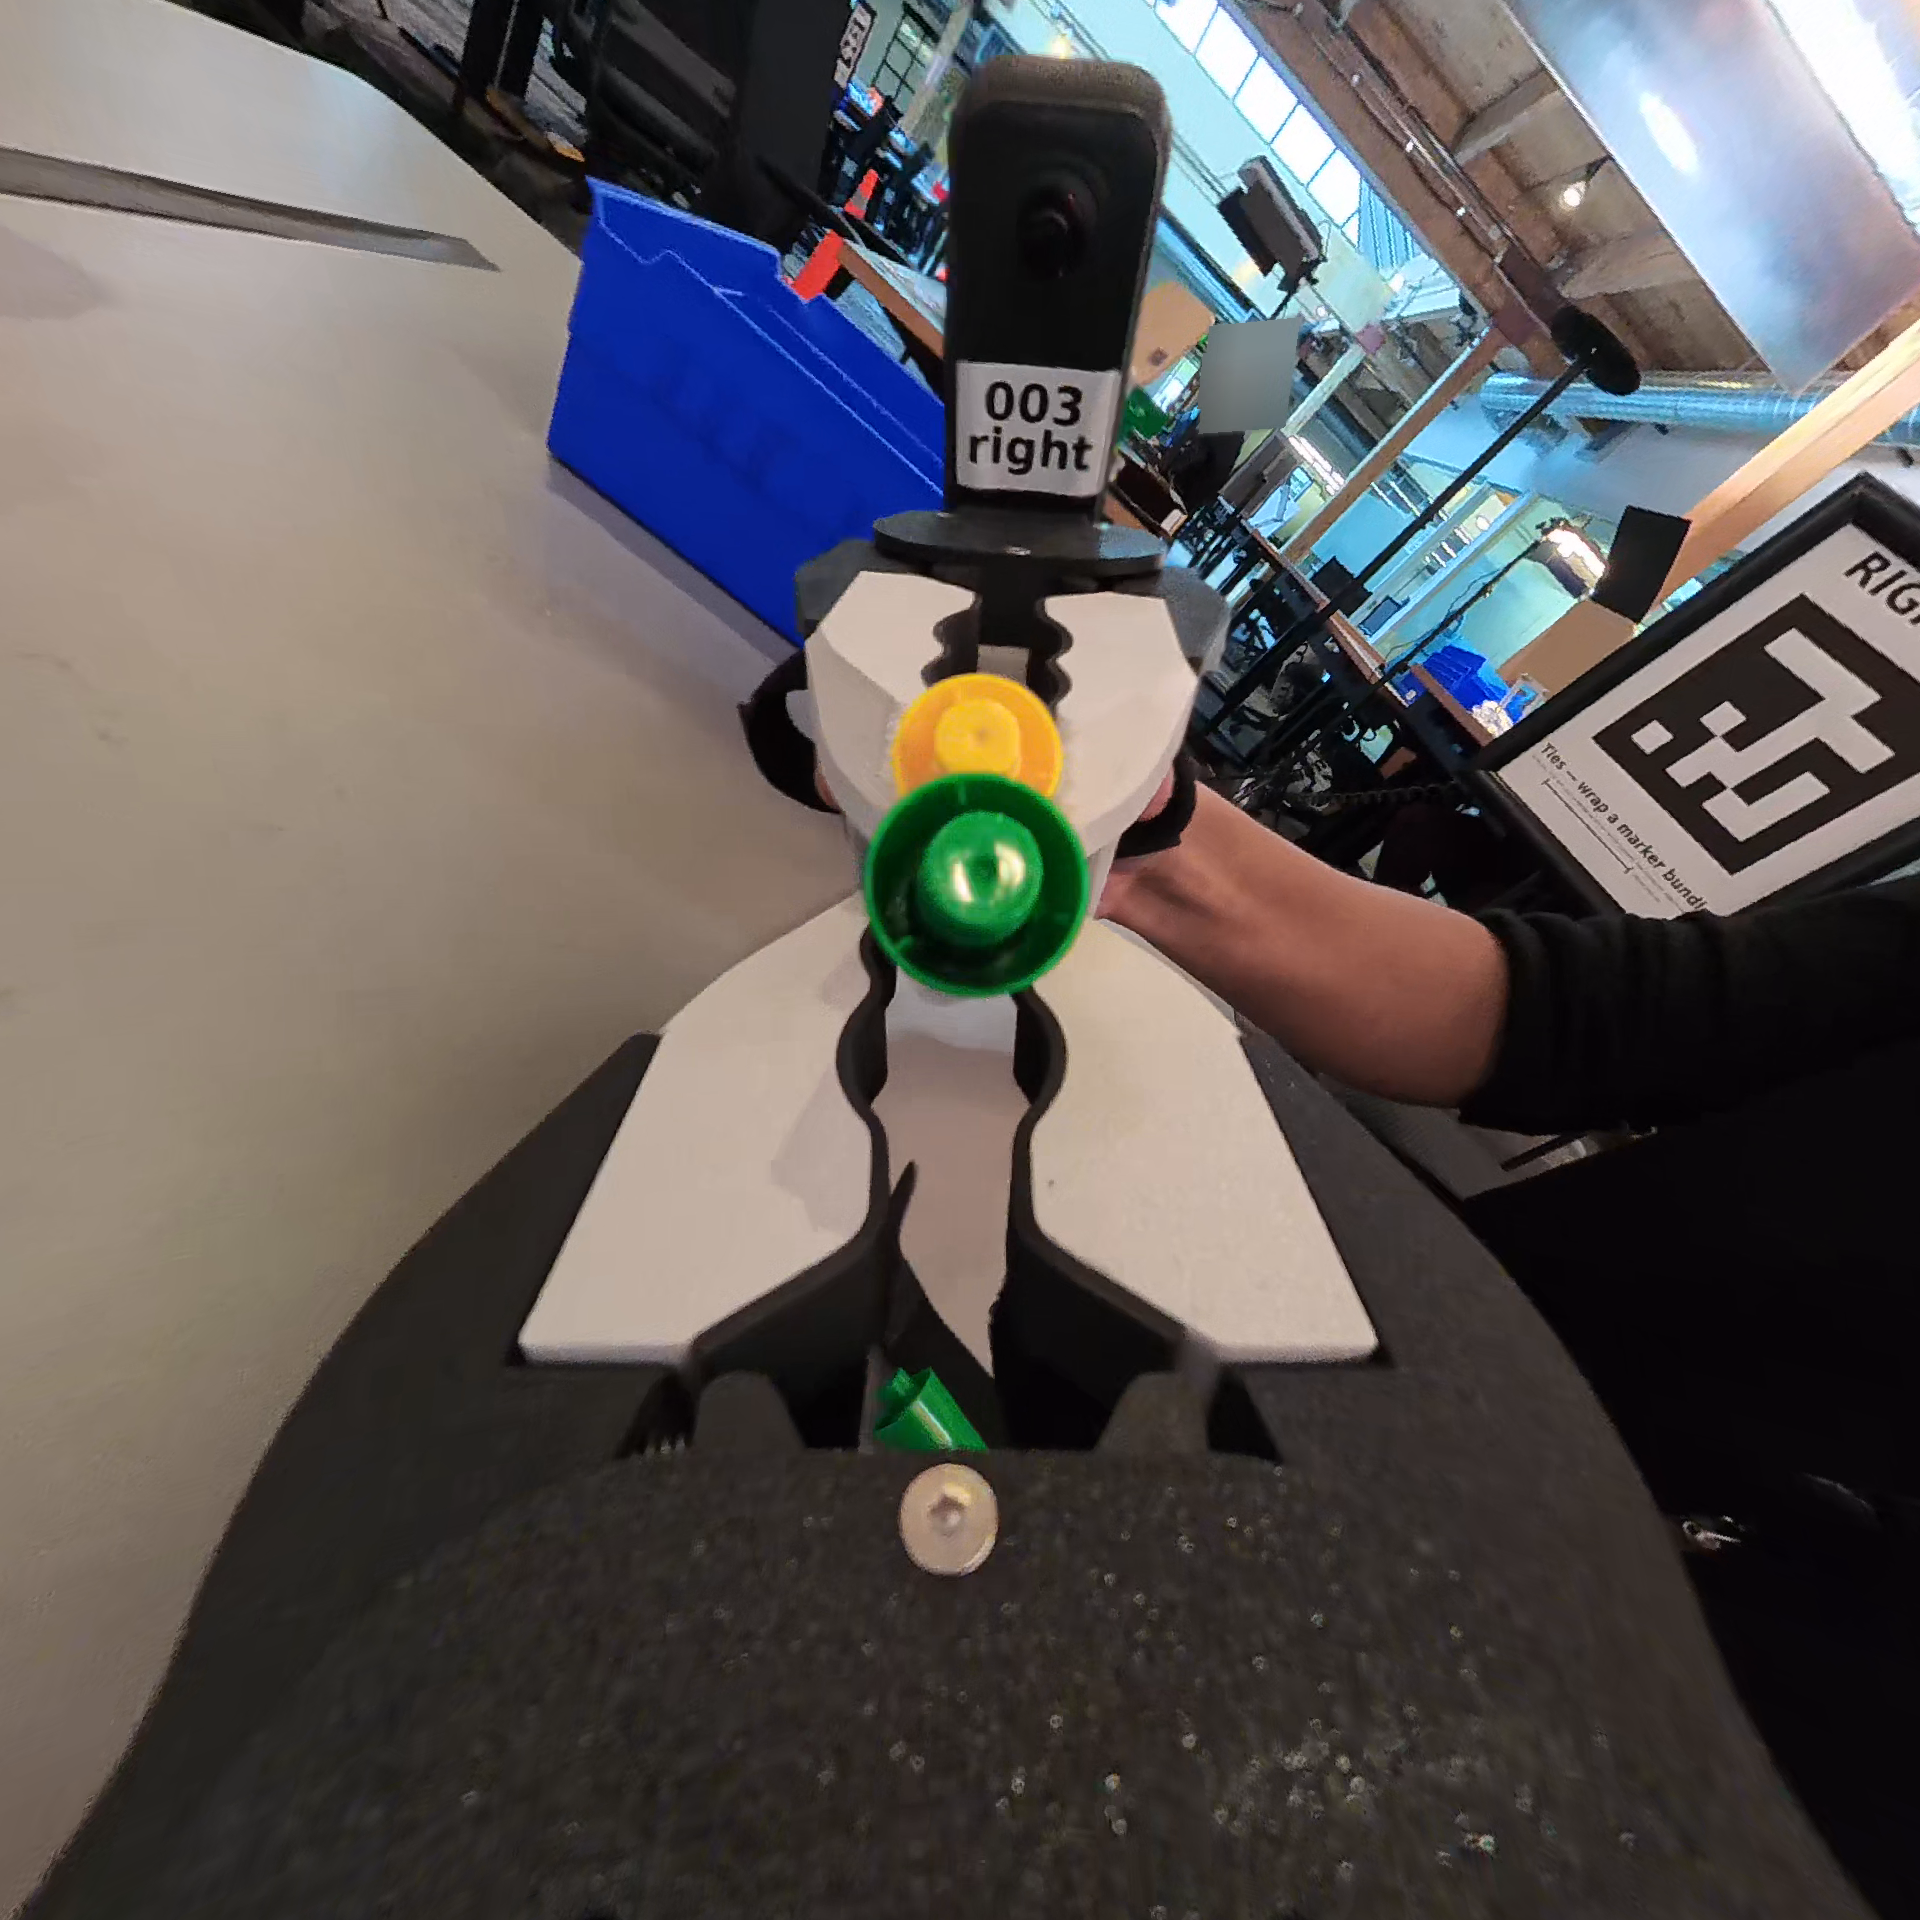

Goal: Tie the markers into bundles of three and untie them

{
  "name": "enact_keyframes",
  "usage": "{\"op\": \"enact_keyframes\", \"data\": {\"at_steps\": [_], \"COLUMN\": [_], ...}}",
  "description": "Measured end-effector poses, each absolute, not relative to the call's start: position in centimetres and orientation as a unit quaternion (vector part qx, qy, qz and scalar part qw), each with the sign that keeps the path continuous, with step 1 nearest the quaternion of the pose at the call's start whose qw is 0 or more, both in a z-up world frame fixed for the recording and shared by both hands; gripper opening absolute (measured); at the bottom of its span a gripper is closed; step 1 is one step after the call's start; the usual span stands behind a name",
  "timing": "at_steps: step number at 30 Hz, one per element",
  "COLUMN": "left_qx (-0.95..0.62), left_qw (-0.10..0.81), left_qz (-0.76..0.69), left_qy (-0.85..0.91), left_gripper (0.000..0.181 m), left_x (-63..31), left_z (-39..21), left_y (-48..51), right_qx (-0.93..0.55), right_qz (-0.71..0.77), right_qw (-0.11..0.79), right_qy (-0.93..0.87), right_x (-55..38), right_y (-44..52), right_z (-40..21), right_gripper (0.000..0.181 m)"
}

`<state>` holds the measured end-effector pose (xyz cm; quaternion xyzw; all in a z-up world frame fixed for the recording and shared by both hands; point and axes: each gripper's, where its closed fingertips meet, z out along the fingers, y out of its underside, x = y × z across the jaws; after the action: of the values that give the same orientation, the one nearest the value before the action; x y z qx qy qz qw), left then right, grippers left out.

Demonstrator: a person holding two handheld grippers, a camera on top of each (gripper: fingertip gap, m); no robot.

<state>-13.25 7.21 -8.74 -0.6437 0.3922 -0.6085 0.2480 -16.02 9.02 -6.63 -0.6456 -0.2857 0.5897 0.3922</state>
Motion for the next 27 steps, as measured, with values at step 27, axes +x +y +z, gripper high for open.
{"op": "enact_keyframes", "data": {"at_steps": [27], "left_qx": [-0.61], "left_qw": [0.3], "left_qz": [-0.642], "left_qy": [0.354], "left_gripper": [0.018], "left_x": [-15.4], "left_z": [-5.1], "left_y": [8.2], "right_qx": [-0.687], "right_qz": [0.513], "right_qw": [0.417], "right_qy": [-0.303], "right_x": [-14.3], "right_y": [8.3], "right_z": [-6.8], "right_gripper": [0.041]}}
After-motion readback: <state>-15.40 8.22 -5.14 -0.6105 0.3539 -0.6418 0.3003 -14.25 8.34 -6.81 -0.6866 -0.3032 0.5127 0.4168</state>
